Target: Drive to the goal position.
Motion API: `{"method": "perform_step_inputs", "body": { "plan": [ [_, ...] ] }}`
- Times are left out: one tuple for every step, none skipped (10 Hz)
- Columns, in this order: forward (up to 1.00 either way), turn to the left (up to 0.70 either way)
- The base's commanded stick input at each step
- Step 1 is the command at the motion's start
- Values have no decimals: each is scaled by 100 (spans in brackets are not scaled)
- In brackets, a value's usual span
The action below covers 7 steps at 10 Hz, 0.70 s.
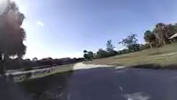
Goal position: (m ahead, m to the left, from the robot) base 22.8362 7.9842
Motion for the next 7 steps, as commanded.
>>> {"method": "perform_step_inputs", "body": {
  "plan": [
    [70,0],
    [70,0],
    [70,0],
    [70,0],
    [70,0],
    [70,0],
    [70,0]
  ]
}}
